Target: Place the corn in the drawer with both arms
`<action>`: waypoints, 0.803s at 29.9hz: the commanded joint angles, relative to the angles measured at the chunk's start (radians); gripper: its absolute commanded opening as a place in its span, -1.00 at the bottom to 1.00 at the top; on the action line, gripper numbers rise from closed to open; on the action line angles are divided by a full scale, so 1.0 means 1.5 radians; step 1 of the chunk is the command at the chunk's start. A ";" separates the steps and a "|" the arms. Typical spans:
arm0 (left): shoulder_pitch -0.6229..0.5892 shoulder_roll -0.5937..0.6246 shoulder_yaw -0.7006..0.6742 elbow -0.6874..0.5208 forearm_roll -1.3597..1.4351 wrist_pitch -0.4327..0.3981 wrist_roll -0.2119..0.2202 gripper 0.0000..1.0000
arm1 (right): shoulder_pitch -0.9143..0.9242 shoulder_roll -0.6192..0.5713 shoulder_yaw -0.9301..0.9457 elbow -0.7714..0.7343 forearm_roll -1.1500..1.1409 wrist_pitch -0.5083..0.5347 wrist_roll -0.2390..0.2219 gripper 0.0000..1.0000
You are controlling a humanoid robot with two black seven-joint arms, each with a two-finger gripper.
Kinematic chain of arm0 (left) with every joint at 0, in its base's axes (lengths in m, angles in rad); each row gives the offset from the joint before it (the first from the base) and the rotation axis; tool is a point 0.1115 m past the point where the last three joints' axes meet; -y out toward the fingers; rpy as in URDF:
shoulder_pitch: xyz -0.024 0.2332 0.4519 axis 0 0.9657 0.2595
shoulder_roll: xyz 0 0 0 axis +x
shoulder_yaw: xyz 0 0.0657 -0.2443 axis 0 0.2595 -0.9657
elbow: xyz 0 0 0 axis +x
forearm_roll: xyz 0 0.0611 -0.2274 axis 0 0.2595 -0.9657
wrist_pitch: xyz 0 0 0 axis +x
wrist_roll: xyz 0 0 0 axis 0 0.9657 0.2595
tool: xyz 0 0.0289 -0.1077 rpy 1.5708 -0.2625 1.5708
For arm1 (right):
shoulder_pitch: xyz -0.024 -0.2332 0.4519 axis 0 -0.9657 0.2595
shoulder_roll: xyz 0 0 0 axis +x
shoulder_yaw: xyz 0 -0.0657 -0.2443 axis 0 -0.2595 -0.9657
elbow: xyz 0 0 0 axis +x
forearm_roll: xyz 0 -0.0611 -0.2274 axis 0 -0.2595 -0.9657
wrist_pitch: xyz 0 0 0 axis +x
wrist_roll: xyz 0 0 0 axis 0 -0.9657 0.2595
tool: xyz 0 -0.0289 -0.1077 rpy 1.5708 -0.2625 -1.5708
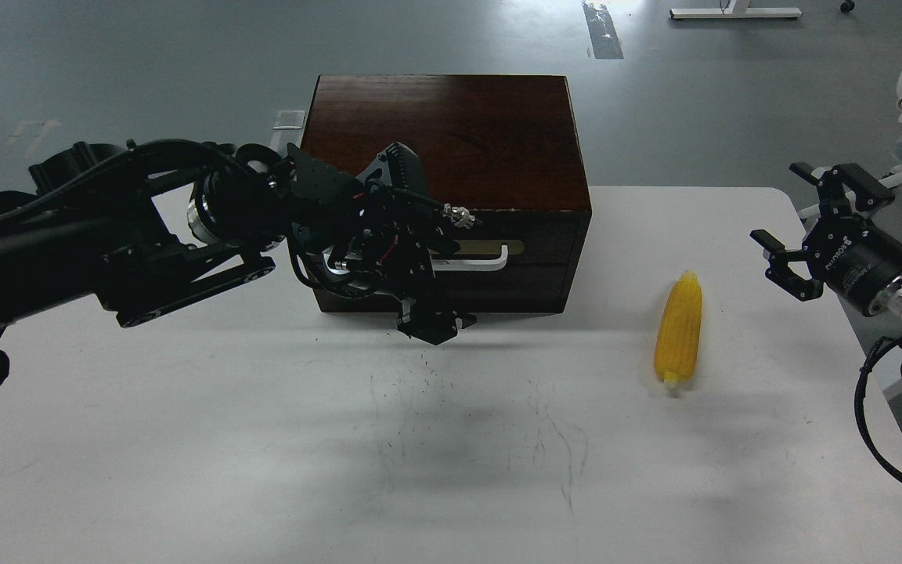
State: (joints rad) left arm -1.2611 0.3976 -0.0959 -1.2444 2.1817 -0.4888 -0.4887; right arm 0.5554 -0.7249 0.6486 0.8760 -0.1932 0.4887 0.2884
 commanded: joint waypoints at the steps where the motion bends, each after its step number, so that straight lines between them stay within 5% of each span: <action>1: 0.000 -0.004 0.000 0.005 0.000 0.000 0.000 0.98 | 0.000 -0.002 0.000 0.000 0.001 0.000 0.000 1.00; 24: 0.011 -0.013 0.002 0.038 0.000 0.000 0.000 0.98 | -0.007 -0.002 0.001 -0.001 0.001 0.000 0.001 1.00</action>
State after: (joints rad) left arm -1.2472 0.3777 -0.0942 -1.1880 2.1817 -0.4888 -0.4887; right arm 0.5448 -0.7288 0.6505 0.8757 -0.1917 0.4887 0.2899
